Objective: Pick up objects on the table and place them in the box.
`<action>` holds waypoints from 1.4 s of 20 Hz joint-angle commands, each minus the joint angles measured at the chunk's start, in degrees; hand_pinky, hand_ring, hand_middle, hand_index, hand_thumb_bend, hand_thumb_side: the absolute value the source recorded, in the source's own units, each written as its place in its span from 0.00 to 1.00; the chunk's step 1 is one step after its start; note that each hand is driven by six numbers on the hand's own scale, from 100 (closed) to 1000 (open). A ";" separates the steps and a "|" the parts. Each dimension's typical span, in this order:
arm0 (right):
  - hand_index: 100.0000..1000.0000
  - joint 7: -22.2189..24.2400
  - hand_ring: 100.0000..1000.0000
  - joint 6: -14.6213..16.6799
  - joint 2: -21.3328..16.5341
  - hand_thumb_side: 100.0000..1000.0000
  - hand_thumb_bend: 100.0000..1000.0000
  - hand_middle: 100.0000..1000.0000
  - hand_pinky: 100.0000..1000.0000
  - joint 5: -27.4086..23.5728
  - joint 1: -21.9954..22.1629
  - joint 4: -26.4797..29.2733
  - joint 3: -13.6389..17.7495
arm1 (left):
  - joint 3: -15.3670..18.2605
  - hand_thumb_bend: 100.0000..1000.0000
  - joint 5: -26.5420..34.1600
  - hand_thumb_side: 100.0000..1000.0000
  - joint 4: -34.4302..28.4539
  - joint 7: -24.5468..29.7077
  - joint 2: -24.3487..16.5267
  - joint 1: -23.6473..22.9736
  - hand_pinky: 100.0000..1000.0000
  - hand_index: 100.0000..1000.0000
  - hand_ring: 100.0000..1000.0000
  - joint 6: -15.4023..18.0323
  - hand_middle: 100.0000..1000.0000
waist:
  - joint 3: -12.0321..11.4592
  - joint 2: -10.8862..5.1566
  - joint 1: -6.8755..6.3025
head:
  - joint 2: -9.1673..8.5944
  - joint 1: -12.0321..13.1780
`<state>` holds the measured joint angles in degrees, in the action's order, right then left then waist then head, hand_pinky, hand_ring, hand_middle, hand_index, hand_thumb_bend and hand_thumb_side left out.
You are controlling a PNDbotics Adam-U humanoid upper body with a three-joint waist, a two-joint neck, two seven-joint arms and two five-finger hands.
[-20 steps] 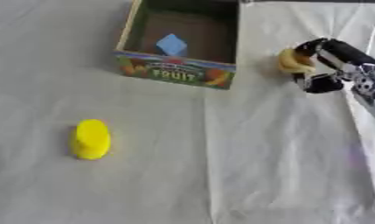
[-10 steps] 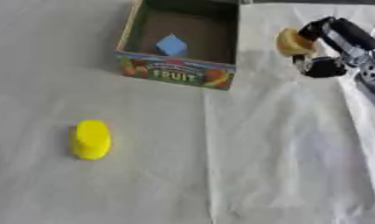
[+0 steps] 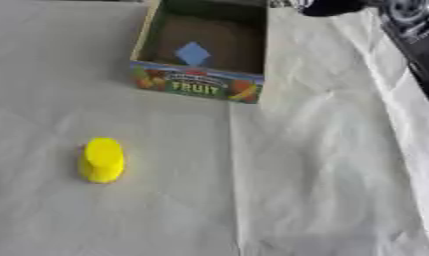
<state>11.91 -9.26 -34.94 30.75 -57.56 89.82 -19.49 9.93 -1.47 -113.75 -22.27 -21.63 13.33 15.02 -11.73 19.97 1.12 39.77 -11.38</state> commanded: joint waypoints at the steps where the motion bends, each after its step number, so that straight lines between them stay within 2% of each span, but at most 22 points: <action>1: 0.61 1.58 0.64 2.28 6.01 0.00 0.00 0.45 0.81 3.83 -3.63 -7.12 -1.41 | -0.25 0.04 0.52 0.49 -0.84 0.69 -1.30 0.92 0.75 0.81 0.76 0.24 0.72 | -0.43 -1.25 -0.41 | -0.15 -1.05; 5: 0.62 0.93 0.65 4.91 12.11 0.00 0.00 0.46 0.81 8.34 -5.94 -17.07 -1.11 | -0.49 0.04 0.88 0.50 -0.84 1.07 -1.04 1.32 0.75 0.80 0.76 0.35 0.72 | -1.25 -0.82 -0.49 | -0.82 -1.72; 10: 0.64 -1.60 0.67 7.55 16.00 0.00 0.00 0.49 0.82 13.19 -7.23 -27.36 0.75 | -0.65 0.04 1.22 0.50 -0.84 1.36 -0.78 1.59 0.75 0.80 0.76 0.33 0.72 | -1.73 -0.52 -0.46 | -1.12 -2.08; 12: 0.75 -2.73 0.74 7.57 16.26 0.00 0.00 0.62 0.84 15.03 -7.35 -29.17 1.35 | -0.64 0.03 1.31 0.50 -0.84 1.37 -0.77 1.49 0.75 0.80 0.76 0.28 0.72 | -1.73 -0.46 -0.46 | -1.15 -1.99; 15: 0.86 -3.83 0.83 6.47 16.45 0.00 0.01 0.75 0.86 17.87 -7.52 -29.84 2.01 | -0.69 0.03 1.43 0.51 -0.84 1.41 -0.71 1.37 0.76 0.80 0.76 0.17 0.72 | -1.61 -0.45 -0.46 | -1.05 -1.87; 21: 0.92 -4.17 0.90 5.14 16.20 0.00 0.15 0.82 0.91 21.60 -7.62 -28.20 2.51 | -0.79 0.03 1.62 0.51 -0.84 1.54 -0.56 1.09 0.76 0.80 0.76 -0.03 0.72 | -1.37 -0.42 -0.53 | -0.99 -1.64; 28: 0.96 -1.08 0.95 6.78 15.43 0.05 0.23 0.87 0.94 22.12 -7.53 -25.43 2.15 | -0.77 0.03 1.87 0.52 -0.84 1.58 -0.52 0.91 0.76 0.80 0.76 -0.29 0.72 | -1.21 -0.59 -0.40 | -0.91 -1.36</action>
<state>10.18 -2.71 -18.26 52.42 -63.58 62.78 -17.57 9.03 0.29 -113.75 -20.76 -21.57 14.11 14.87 -12.94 20.54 1.01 39.23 -12.92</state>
